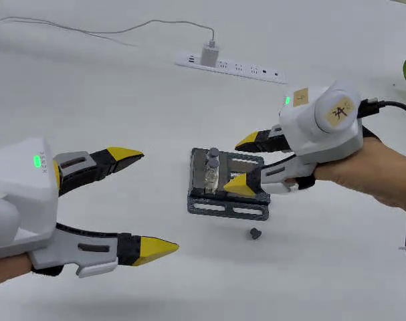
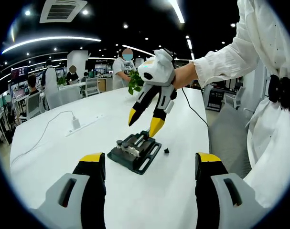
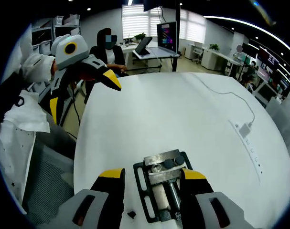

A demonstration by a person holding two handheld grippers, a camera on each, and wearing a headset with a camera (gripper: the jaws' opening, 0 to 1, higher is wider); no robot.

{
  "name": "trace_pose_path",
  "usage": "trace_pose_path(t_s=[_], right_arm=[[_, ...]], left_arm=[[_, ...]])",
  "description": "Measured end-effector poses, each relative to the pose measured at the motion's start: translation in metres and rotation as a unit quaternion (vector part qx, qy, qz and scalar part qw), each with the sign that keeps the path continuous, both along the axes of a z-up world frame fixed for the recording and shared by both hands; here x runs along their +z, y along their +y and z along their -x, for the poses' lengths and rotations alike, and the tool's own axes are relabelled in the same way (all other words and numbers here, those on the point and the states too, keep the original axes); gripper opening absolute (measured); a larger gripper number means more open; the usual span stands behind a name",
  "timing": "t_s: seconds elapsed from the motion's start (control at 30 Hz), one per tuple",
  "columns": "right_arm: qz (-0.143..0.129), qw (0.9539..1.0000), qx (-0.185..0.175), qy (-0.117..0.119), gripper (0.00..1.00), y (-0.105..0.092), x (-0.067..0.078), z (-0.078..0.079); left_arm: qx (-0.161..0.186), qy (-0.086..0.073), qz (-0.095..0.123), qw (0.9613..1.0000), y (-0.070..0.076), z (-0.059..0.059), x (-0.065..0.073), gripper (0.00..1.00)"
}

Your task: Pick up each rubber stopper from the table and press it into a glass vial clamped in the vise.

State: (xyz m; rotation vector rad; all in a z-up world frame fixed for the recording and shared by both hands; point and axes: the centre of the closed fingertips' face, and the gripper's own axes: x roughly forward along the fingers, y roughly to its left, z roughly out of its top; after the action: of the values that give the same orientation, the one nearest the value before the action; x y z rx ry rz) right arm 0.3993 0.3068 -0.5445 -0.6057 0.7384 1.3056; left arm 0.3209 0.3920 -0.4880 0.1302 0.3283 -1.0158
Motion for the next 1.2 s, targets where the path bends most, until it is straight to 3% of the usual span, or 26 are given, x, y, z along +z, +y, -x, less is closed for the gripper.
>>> trace_pose_path(t_s=[0.47,0.67,0.83,1.0,1.1,1.2], right_arm=[[-0.076,0.9956,-0.053,-0.007,0.59,-0.024,0.014,0.027],[-0.101,0.9928,-0.065,-0.008,0.7,-0.036,0.018,0.045],[-0.113,0.9902,-0.081,-0.011,0.76,-0.056,0.016,0.05],[-0.118,0.9888,-0.088,-0.021,0.81,-0.079,0.015,0.062],[-0.122,0.9878,-0.094,-0.025,0.85,-0.088,0.016,0.069],[-0.129,0.9856,-0.106,-0.027,0.86,-0.099,0.015,0.076]], left_arm=[[-0.033,-0.005,-0.027,0.9991,-0.008,-0.002,-0.001,0.73],[-0.051,-0.009,-0.046,0.9976,-0.014,-0.002,-0.002,0.72],[-0.072,-0.012,-0.063,0.9954,-0.021,-0.003,-0.005,0.71],[-0.108,-0.019,-0.098,0.9891,-0.03,-0.003,-0.014,0.68],[-0.138,-0.029,-0.126,0.9819,-0.038,-0.005,-0.02,0.66],[-0.175,-0.042,-0.155,0.9713,-0.049,-0.008,-0.026,0.65]])
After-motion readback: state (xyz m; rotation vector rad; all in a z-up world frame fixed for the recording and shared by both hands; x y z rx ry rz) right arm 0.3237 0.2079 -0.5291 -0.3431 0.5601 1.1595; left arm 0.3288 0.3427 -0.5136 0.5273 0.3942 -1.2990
